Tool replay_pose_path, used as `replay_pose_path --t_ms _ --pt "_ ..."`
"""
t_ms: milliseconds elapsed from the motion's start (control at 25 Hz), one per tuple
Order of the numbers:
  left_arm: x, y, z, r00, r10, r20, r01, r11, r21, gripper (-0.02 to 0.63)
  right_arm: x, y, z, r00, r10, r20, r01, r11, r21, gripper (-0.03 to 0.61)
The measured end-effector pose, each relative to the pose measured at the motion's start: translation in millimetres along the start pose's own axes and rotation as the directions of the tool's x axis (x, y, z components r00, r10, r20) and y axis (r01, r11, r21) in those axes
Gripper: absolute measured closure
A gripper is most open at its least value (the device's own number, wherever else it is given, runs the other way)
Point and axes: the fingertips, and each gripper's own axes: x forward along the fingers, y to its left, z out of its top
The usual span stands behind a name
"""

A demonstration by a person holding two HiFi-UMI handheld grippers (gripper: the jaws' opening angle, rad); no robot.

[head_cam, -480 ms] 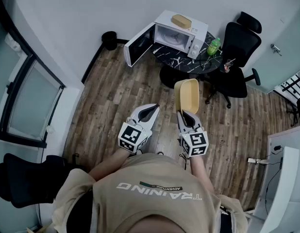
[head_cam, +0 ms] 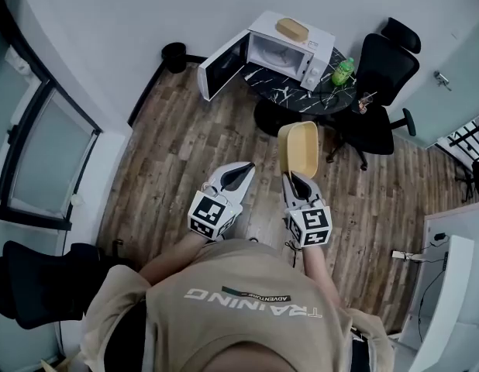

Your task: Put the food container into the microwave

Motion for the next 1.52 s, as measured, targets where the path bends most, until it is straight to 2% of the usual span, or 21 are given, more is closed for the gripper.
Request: replay_pose_path --t_ms 200,640,920,1080,1200,1320,1520 --pt "5.1 8.7 -4.7 1.0 -0.01 -0.005 0.01 1.0 -0.015 0.611 7.4 -2.4 -0.3 1.0 -0.019 -0.016 0.019 1.0 -0.015 0.554" --pt "23.6 36.8 -17.4 0.998 -0.057 -0.033 0.057 0.998 -0.009 0.611 41.3 -10.2 -7.8 0.997 -0.05 -0.059 0.051 0.999 0.014 0.554" --pt "27.1 63.1 -47.2 0.992 -0.096 -0.079 0.091 0.993 -0.075 0.611 65.7 -2.9 -22.2 0.992 -0.066 -0.109 0.07 0.997 0.031 0.554" --pt "31.0 82.4 -56.5 0.991 -0.083 -0.103 0.076 0.995 -0.069 0.611 78.5 -2.9 -30.2 0.99 -0.07 -0.126 0.079 0.994 0.074 0.554" --pt "36.5 92.0 -64.3 0.992 -0.07 -0.109 0.059 0.993 -0.101 0.611 87.5 -8.8 -42.4 0.986 -0.065 -0.154 0.083 0.99 0.11 0.554" --pt "46.4 104.3 -72.2 0.991 -0.054 -0.12 0.039 0.992 -0.121 0.611 104.7 -18.7 -44.5 0.986 -0.047 -0.157 0.063 0.993 0.097 0.554" --pt "74.3 111.7 -72.4 0.991 -0.014 -0.132 0.001 0.995 -0.095 0.611 121.7 -47.6 -39.5 0.992 -0.025 -0.123 0.035 0.996 0.08 0.554"
